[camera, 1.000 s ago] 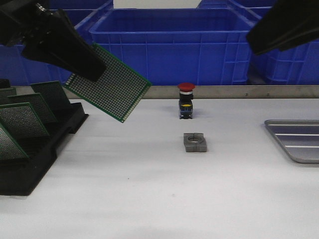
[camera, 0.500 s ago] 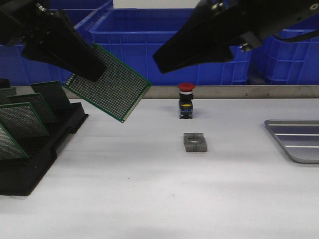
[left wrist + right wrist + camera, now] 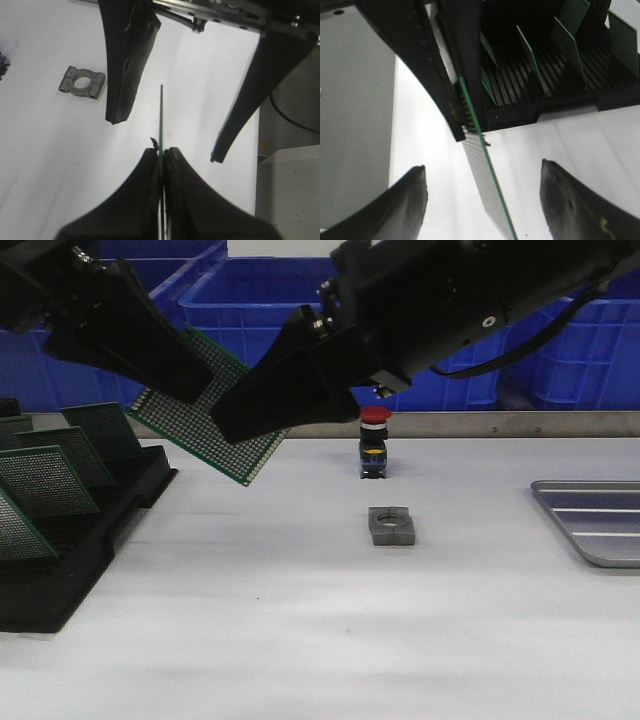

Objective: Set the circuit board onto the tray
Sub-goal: 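Grasp the board edge with right gripper, then open left gripper, then carry the board with right gripper over to the metal tray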

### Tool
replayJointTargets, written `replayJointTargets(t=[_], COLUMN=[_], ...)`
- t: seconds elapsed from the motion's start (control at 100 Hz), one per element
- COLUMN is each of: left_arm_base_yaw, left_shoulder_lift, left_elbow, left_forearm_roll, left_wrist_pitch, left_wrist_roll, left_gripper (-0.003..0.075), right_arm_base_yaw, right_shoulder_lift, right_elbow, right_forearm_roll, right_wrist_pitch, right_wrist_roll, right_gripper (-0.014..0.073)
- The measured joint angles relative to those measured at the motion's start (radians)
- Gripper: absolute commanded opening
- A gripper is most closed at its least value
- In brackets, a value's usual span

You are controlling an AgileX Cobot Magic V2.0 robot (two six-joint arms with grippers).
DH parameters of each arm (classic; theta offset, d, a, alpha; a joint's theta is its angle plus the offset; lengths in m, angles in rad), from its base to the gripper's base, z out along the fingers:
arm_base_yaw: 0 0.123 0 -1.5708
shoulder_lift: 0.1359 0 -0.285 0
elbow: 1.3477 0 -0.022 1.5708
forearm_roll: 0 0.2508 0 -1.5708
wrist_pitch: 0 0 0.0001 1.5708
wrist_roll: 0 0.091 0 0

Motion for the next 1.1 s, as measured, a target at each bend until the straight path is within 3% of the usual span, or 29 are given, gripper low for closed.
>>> replayJointTargets(t=[0.3,0.44,0.55,0.67,0.77,1.1], left_arm_base_yaw=[0.000,0.000,0.000,0.000,0.000,0.000], left_shoulder_lift=[0.000,0.000,0.000,0.000,0.000,0.000], left_elbow=[0.000,0.000,0.000,0.000,0.000,0.000], left_forearm_roll=[0.000,0.006,0.011,0.002,0.001,0.001], left_wrist_pitch=[0.002,0.002,-0.002,-0.007,-0.007,-0.054], left_wrist_roll=[0.000,0.007,0.012,0.006,0.006,0.003], left_gripper=[-0.0019,0.0026,0.0171,0.0414,0.0542,0.0564], right_arm_base_yaw=[0.000,0.002,0.002,0.002,0.002,-0.066], right_shoulder_lift=[0.005,0.005,0.005,0.005,0.005,0.005], right_elbow=[-0.002,-0.002,-0.002,-0.002,-0.002,-0.002], right_forearm_roll=[0.019,0.004,-0.004,0.010,0.014,-0.002], right_wrist_pitch=[0.002,0.021,0.031,0.024,0.017,0.017], right_wrist_roll=[0.000,-0.011,-0.013,-0.010,-0.010,0.071], right_gripper=[0.0060,-0.0055,-0.0069,-0.0069,-0.0069,-0.0069])
